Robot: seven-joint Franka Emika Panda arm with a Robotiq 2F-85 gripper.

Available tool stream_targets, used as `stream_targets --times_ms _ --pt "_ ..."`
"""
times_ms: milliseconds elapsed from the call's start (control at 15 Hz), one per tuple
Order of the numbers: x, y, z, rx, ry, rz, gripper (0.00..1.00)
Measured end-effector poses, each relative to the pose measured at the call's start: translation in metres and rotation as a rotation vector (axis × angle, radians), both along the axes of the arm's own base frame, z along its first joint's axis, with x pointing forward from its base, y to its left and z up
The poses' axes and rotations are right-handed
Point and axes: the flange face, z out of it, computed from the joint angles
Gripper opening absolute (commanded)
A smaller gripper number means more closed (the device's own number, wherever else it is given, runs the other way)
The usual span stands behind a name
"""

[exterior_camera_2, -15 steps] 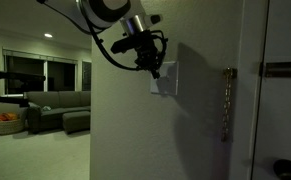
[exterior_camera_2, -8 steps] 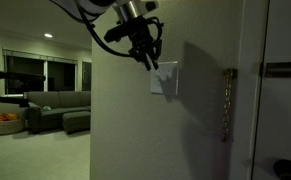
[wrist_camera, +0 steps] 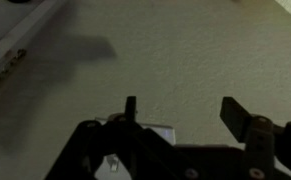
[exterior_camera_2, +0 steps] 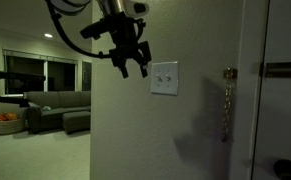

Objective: Turn on the left light switch

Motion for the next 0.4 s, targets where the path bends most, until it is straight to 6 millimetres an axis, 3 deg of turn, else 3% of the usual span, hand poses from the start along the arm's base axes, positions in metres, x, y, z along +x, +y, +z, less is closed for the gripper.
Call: stream_targets --times_ms 267,400 --pt "-0.013 0.0 -0.046 0.028 0.145 0.001 1.0" --pt "-0.015 0.0 -0.06 0.029 0.179 0.002 1.0"
